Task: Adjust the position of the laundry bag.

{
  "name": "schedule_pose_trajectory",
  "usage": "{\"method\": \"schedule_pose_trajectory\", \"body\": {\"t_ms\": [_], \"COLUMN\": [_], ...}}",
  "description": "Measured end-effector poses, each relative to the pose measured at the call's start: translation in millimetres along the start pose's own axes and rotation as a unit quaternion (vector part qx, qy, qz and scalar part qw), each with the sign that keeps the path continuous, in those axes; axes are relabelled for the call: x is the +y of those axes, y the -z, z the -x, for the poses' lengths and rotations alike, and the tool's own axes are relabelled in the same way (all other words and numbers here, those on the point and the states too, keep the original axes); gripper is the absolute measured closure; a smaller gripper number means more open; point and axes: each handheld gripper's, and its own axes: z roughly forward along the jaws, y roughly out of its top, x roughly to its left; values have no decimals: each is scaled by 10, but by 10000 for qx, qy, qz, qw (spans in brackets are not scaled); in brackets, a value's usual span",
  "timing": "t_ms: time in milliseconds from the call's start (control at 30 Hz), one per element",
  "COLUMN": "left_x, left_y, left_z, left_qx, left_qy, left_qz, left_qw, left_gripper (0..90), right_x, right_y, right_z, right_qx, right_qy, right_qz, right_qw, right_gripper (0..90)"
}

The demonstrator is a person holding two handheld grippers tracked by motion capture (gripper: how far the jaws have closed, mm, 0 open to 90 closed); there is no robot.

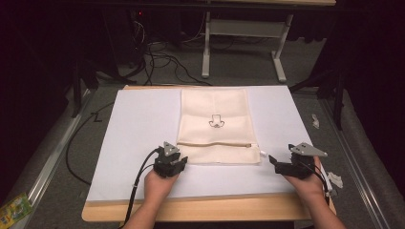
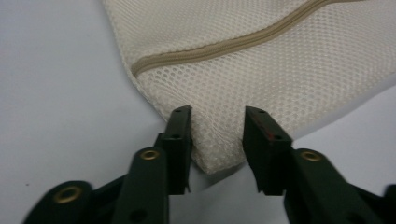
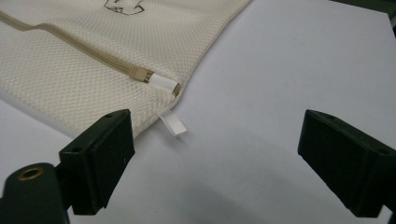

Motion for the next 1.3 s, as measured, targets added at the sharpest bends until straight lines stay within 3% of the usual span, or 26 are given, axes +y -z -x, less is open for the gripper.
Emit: {"method": "schedule_pose_trajectory", "body": {"t_ms": [67,100,267,433,467,500,567,633,667,700,800,1000,1167,1233,1300], "left_x": [0,-3,-30,-109,-122,-130,-134,-138,-143,-149,-178,-292,-414,-432,-422], "left_y": [7,18,96,234,251,262,268,268,271,276,306,468,611,630,629], "left_z": [-7,3,90,251,274,290,301,305,309,314,337,398,471,469,444], "left_qx": [-132,-162,-285,-441,-443,-436,-412,-393,-394,-391,-404,-538,-608,-611,-649], "left_qy": [78,1,-362,-775,-839,-866,-859,-839,-839,-838,-854,-1036,-1174,-1193,-1056], "left_qz": [-28,-56,-218,-414,-426,-438,-447,-439,-433,-433,-432,-534,-559,-535,-474], "left_qw": [9999,9999,9987,9952,9946,9943,9944,9947,9948,9948,9946,9917,9896,9895,9912], "left_gripper": [830,859,877,876,876,876,876,876,875,875,876,873,859,836,816], "right_x": [-2,-3,-11,2,30,30,48,54,43,43,37,-127,-278,-295,-284], "right_y": [-4,-4,1,-27,-85,-85,-206,-328,-425,-425,-370,-25,270,301,311], "right_z": [-16,-22,-67,-166,-227,-227,-330,-401,-428,-428,-425,-494,-643,-656,-653], "right_qx": [35,58,198,377,548,548,696,469,377,377,447,895,1051,1067,1072], "right_qy": [-6,-7,13,-36,-16,-16,74,242,281,281,235,324,461,488,487], "right_qz": [-2,-12,16,47,19,19,-170,-490,-793,-793,-866,-1021,-1075,-1016,-962], "right_qw": [10000,10000,9998,9993,9985,9985,9974,9974,9957,9957,9950,9902,9876,9879,9884], "right_gripper": [132,141,175,261,366,366,470,548,670,670,862,877,864,828,794]}}
